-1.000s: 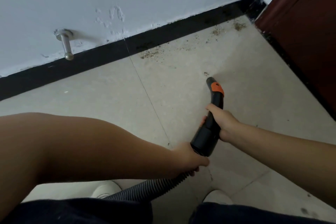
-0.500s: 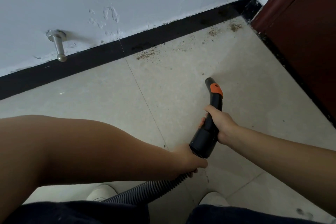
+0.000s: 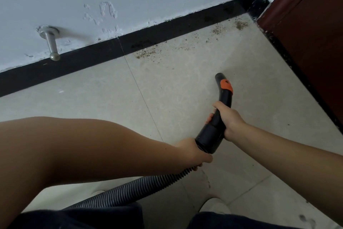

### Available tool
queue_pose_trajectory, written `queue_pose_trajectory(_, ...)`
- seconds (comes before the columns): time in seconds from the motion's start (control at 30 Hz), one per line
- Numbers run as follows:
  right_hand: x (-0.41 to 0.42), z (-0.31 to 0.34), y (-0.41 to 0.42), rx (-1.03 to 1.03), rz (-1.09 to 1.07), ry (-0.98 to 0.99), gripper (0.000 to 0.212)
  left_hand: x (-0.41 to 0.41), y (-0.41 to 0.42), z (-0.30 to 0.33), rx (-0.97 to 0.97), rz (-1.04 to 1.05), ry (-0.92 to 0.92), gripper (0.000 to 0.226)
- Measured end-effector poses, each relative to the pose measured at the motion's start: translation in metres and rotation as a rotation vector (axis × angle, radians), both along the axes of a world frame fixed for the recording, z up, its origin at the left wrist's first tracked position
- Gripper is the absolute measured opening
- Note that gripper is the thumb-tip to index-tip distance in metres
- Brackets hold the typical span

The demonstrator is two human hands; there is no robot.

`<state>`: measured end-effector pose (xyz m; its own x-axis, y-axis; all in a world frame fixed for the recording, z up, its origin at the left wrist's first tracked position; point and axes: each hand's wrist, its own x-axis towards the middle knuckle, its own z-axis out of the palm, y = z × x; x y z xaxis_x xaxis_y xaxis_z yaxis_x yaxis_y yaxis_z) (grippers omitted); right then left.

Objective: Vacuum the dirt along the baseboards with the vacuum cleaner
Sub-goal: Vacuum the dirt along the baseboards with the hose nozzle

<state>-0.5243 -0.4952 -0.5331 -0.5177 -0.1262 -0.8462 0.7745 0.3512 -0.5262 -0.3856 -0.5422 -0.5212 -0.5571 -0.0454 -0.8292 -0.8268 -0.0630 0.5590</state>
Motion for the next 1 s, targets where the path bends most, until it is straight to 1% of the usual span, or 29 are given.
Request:
queue_pose_trajectory(0.13, -0.013, -0.001, 0.014, 0.037, -0.100, 0.036, 0.016, -0.019, 0.006, -0.001, 0.002, -0.045, 0.008, 0.022)
queue_pose_trajectory(0.3, -0.029, -0.002, 0.014, 0.030, -0.163, 0.067, 0.015, -0.037, 0.002, -0.001, -0.026, -0.042, 0.003, 0.033)
queue_pose_trajectory(0.37, -0.035, -0.001, 0.004, 0.007, -0.127, 0.057, 0.015, -0.041, -0.004, 0.000, -0.042, -0.012, 0.009, 0.033)
queue_pose_trajectory(0.53, -0.035, -0.002, -0.022, -0.044, 0.017, 0.027, 0.016, -0.034, -0.012, 0.000, -0.040, 0.092, 0.016, 0.023)
queue_pose_trajectory(0.83, -0.020, 0.001, -0.032, -0.081, 0.164, -0.034, 0.020, -0.015, -0.001, -0.001, -0.035, 0.192, 0.000, 0.024)
queue_pose_trajectory(1.0, -0.010, 0.007, -0.043, -0.058, 0.363, -0.058, 0.019, -0.002, 0.005, 0.004, -0.029, 0.244, -0.015, 0.015)
